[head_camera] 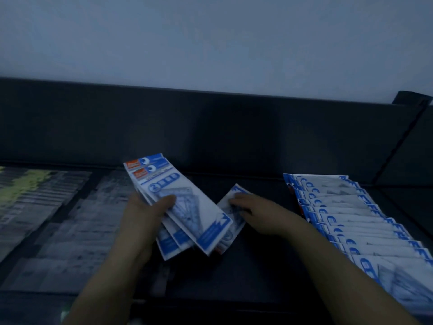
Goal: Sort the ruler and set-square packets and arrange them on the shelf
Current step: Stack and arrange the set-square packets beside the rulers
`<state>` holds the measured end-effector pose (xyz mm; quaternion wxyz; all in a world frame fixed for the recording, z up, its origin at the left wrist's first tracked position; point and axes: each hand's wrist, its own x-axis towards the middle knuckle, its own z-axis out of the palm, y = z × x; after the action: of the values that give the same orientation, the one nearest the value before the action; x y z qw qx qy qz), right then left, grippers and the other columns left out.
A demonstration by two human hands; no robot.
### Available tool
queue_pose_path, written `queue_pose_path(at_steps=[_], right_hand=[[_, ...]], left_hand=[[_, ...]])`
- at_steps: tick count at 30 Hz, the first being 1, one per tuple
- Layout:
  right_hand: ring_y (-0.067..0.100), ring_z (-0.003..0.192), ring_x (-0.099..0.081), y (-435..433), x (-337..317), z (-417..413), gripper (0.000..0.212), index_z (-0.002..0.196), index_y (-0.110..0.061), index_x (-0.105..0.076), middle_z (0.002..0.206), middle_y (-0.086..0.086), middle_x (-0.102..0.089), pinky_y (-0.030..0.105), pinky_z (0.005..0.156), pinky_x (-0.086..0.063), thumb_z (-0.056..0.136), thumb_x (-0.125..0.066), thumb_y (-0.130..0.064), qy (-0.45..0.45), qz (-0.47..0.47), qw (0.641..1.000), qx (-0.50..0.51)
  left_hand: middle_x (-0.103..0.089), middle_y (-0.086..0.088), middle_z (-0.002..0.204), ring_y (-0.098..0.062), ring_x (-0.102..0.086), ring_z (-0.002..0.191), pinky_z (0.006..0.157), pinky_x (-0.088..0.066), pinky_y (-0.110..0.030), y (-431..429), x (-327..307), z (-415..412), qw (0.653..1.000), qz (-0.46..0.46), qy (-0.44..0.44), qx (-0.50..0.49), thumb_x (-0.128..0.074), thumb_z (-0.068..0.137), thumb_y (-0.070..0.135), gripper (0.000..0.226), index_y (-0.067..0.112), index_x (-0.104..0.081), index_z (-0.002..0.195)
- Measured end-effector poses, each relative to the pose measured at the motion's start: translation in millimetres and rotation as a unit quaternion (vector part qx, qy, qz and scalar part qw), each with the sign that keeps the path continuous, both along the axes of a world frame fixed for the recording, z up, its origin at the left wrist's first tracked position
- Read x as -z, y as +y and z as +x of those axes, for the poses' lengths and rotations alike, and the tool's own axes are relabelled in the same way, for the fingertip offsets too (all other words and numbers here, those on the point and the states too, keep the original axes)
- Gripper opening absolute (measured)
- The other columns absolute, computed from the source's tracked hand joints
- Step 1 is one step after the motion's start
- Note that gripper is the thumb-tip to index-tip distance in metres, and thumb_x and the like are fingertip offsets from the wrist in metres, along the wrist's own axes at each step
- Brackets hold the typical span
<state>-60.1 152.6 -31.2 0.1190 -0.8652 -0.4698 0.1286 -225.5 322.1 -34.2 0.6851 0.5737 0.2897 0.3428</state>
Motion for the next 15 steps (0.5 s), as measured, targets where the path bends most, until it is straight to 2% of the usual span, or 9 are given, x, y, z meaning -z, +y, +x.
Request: queue_pose_path(at_steps=[2,4,6,8,11,13,15], right_hand=[[0.024,0.129,-0.039,-5.1,-1.0,-4.4,0.04,0.137,-0.029,-0.046,0.145,0.003,-0.04,0.033,0.106,-0.034,0.098,-0.04,-0.024,-0.048,-0.053,0.997,0.014],[0.025,0.121,-0.043,-11.5,-10.1,-9.6,0.037,0.128,-0.031,-0.051,0.131,0.005,-0.043,0.034,0.095,-0.041,0.091,-0.051,-0.036,-0.042,-0.07,0.996,0.033],[0.023,0.13,-0.034,-16.9,-15.4,-9.9,0.06,0.138,-0.033,-0.04,0.14,0.003,-0.034,0.034,0.102,-0.038,0.084,-0.063,-0.042,0.003,-0.074,0.997,0.037],[0.02,0.138,-0.022,-16.5,-17.4,-8.7,0.081,0.148,-0.032,-0.023,0.153,-0.002,-0.02,0.035,0.112,-0.03,0.081,-0.068,-0.042,0.031,-0.071,0.997,0.025],[0.02,0.133,-0.03,-15.4,-20.1,-7.8,0.089,0.147,-0.03,-0.025,0.144,-0.001,-0.032,0.035,0.106,-0.037,0.075,-0.074,-0.046,0.045,-0.092,0.994,0.048],[0.016,0.115,-0.047,-17.4,-22.1,-8.4,0.078,0.134,-0.029,-0.042,0.128,-0.003,-0.047,0.03,0.09,-0.046,0.067,-0.078,-0.048,0.071,-0.107,0.987,0.092],[0.007,0.083,-0.053,-19.8,-20.5,-7.9,0.037,0.099,-0.023,-0.055,0.097,-0.006,-0.055,0.021,0.065,-0.044,0.073,-0.075,-0.041,0.072,-0.085,0.989,0.097]], left_hand=[[-0.073,-0.001,0.082,-0.013,-0.071,0.064,0.053,-0.057,-0.026,10.5,-3.2,-7.7,1.0,-0.017,-0.003,-0.018,-0.062,0.083,-0.006,0.027,0.017,-0.063,0.097],[-0.073,-0.005,0.089,-0.021,-0.072,0.074,0.062,-0.058,-0.033,17.9,-4.6,-13.9,0.999,-0.026,-0.002,-0.032,-0.063,0.083,-0.004,0.029,0.015,-0.063,0.104],[-0.072,-0.007,0.092,-0.024,-0.071,0.078,0.067,-0.059,-0.038,20.5,-7.1,-16.8,0.999,-0.034,0.006,-0.037,-0.063,0.083,-0.003,0.03,0.014,-0.061,0.108],[-0.072,-0.008,0.093,-0.026,-0.07,0.078,0.07,-0.058,-0.043,21.0,-8.3,-18.2,0.999,-0.039,0.013,-0.033,-0.064,0.083,-0.002,0.026,0.016,-0.062,0.102],[-0.072,-0.013,0.095,-0.033,-0.07,0.08,0.076,-0.056,-0.053,19.3,-8.1,-19.4,0.999,-0.035,0.033,-0.015,-0.066,0.082,0.0,0.024,0.018,-0.062,0.097],[-0.072,-0.014,0.096,-0.031,-0.07,0.077,0.072,-0.057,-0.048,16.7,-6.7,-19.9,0.999,-0.026,0.043,-0.002,-0.066,0.082,-0.001,0.027,0.014,-0.06,0.104],[-0.072,-0.012,0.092,-0.026,-0.071,0.072,0.065,-0.058,-0.04,13.1,-5.1,-19.5,0.999,-0.019,0.05,0.011,-0.064,0.083,-0.002,0.027,0.013,-0.059,0.105]])
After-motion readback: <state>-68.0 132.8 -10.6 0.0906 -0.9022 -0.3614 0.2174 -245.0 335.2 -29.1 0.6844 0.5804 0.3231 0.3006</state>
